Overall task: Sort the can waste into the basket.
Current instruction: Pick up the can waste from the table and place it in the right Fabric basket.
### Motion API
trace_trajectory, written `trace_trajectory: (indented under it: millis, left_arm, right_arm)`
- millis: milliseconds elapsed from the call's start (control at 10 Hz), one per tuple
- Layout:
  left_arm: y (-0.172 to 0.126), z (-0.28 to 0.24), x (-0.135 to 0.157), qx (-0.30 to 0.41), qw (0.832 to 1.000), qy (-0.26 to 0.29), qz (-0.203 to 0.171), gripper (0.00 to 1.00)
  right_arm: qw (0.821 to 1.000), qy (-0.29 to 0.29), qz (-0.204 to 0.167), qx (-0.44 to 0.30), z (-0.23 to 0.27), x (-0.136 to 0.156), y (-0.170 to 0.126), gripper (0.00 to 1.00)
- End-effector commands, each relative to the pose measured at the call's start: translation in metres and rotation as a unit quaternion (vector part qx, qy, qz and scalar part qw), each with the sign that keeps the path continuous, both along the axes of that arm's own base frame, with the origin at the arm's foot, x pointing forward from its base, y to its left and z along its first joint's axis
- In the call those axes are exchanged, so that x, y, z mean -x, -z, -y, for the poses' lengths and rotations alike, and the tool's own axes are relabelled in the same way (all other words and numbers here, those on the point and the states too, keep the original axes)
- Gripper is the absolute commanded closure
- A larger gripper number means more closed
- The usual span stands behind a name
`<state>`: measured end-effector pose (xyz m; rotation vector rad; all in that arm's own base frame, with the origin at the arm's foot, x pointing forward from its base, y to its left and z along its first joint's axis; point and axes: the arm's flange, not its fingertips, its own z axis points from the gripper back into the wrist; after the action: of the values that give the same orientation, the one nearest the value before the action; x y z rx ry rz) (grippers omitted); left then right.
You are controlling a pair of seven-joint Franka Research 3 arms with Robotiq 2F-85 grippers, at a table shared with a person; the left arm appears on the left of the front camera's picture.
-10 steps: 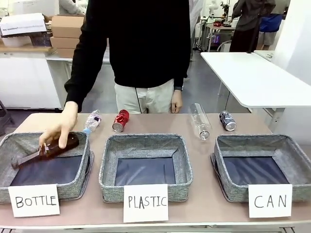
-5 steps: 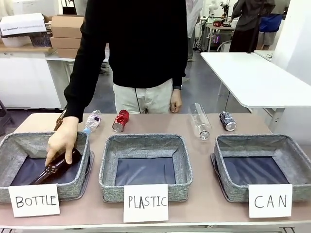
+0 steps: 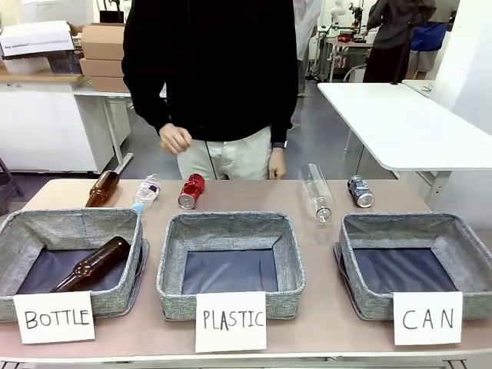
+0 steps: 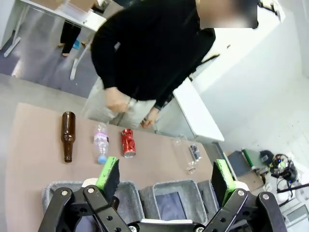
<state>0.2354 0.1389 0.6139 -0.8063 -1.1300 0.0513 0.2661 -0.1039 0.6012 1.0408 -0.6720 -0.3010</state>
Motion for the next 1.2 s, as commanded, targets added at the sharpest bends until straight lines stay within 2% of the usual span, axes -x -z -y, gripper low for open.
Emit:
trace_trajectory:
  millis: [0, 100, 200, 300, 400, 500, 600, 700, 800, 900, 1000, 1100]
  left_arm:
    - [-0.014, 0.025, -0.035, -0.06, 0.995, 0.061, -0.053, 0.0]
    - [-0.024, 0.053, -0.08, -0.113, 0.982, 0.115, -0.102, 0.0]
    - [-0.025, 0.095, -0.139, -0.18, 0.96, 0.141, -0.163, 0.0]
    - [-0.02, 0.127, -0.183, -0.225, 0.94, 0.164, -0.198, 0.0]
    - [-0.01, 0.16, -0.227, -0.267, 0.925, 0.134, -0.234, 0.0]
    - [0.01, 0.202, -0.264, -0.306, 0.899, 0.157, -0.273, 0.0]
    - [0.034, 0.233, -0.289, -0.335, 0.88, 0.167, -0.293, 0.0]
    - [0.063, 0.258, -0.304, -0.32, 0.867, 0.213, -0.318, 0.0]
    - [0.077, 0.259, -0.297, -0.281, 0.851, 0.257, -0.362, 0.0]
    - [0.076, 0.255, -0.293, -0.314, 0.885, 0.184, -0.291, 0.0]
    - [0.076, 0.255, -0.293, -0.314, 0.885, 0.184, -0.291, 0.0]
    - [0.099, 0.272, -0.309, -0.309, 0.864, 0.221, -0.329, 0.0]
  right_arm:
    - [1.0, -0.005, 0.015, -0.002, -0.001, -0.003, 0.001, 0.0]
    - [1.0, -0.005, 0.015, -0.002, -0.001, -0.003, 0.001, 0.0]
    - [1.0, -0.005, 0.015, -0.002, -0.001, -0.003, 0.001, 0.0]
    - [1.0, -0.005, 0.015, -0.002, -0.001, -0.003, 0.001, 0.0]
    - [1.0, -0.005, 0.015, -0.002, -0.001, -0.003, 0.001, 0.0]
    - [1.0, -0.005, 0.015, -0.002, -0.001, -0.003, 0.001, 0.0]
    - [1.0, -0.005, 0.015, -0.002, -0.001, -0.003, 0.001, 0.0]
    - [1.0, -0.005, 0.015, -0.002, -0.001, -0.003, 0.001, 0.0]
    - [1.0, -0.005, 0.015, -0.002, -0.001, -0.003, 0.001, 0.0]
    - [1.0, -0.005, 0.015, -0.002, -0.001, -0.003, 0.001, 0.0]
    - [1.0, -0.005, 0.015, -0.002, -0.001, -0.003, 0.001, 0.0]
    - [1.0, -0.005, 0.015, -0.002, -0.001, -0.003, 0.001, 0.0]
